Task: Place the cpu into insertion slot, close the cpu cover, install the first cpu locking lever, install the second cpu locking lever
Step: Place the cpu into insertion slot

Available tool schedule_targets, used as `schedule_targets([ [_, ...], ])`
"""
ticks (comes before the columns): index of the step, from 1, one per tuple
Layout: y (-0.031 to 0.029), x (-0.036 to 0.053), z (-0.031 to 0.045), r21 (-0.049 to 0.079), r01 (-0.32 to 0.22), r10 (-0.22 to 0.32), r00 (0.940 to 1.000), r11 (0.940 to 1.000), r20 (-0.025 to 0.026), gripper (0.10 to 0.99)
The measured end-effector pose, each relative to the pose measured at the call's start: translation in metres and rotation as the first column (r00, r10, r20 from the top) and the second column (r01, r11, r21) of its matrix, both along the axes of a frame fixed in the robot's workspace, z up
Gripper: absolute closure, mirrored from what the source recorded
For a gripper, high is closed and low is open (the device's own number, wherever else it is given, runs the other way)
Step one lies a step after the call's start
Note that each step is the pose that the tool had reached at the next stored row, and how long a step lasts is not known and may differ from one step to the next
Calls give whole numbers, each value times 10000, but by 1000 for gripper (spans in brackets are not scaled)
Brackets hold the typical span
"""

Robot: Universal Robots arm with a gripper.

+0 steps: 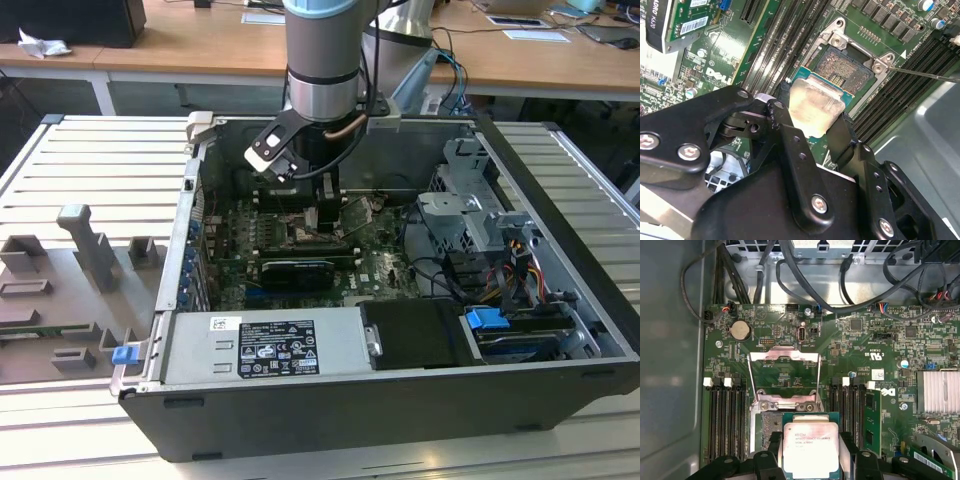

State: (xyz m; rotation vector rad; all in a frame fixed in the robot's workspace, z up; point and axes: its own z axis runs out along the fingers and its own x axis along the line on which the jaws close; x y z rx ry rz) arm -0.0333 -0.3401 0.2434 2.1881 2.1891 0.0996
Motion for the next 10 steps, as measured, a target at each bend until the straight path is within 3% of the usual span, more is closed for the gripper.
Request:
schedule_targets([
  [6,7,0,-12,1,12,-12,10000,10000,1,549],
  [10,46,0,-22,0,12,-12,10000,10000,-3,549],
])
